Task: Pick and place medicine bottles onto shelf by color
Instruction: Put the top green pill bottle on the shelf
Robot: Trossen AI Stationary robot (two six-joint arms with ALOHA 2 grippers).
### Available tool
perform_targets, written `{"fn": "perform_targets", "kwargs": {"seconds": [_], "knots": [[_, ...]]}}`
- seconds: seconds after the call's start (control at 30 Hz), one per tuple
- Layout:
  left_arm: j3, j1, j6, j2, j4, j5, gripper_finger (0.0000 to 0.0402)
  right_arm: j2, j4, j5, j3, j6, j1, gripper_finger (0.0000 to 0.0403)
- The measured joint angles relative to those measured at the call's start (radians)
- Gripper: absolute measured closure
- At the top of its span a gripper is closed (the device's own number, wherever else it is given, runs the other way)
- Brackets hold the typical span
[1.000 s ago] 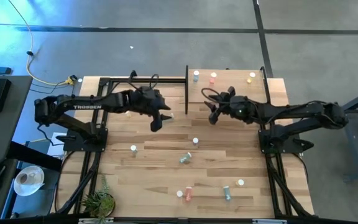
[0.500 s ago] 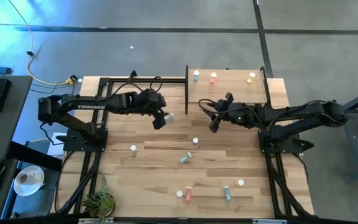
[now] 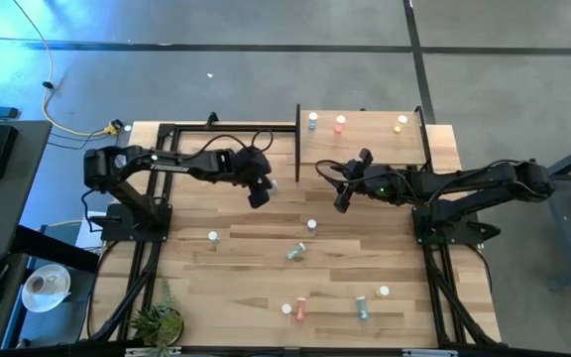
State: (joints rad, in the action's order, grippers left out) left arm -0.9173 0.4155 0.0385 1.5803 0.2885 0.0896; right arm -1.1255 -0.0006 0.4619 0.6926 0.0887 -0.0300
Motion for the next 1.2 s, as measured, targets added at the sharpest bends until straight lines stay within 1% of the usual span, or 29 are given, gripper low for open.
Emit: {"fn": "perform_targets", "kwargs": {"seconds": [0.23,0.4,0.63,0.93,1.2], "knots": [[0.000,0.022,0.060,0.056,0.000,0.000,0.0202,0.000,-0.003,0.000,0.000,-0.001,-0.001,0.0245],[0.000,0.024,0.048,0.105,-0.003,-0.033,0.0202,0.000,-0.003,0.000,0.000,0.000,-0.001,0.0245],[-0.001,0.023,0.045,0.149,-0.022,-0.017,0.0202,0.000,-0.003,0.000,0.000,0.000,-0.001,0.0245],[-0.001,0.023,0.041,0.152,-0.032,-0.015,0.0202,0.000,-0.003,0.000,0.000,0.000,-0.001,0.0245],[-0.001,0.035,0.037,0.215,-0.056,-0.021,0.0202,0.000,-0.003,0.000,0.000,0.000,-0.001,0.0245]]}}
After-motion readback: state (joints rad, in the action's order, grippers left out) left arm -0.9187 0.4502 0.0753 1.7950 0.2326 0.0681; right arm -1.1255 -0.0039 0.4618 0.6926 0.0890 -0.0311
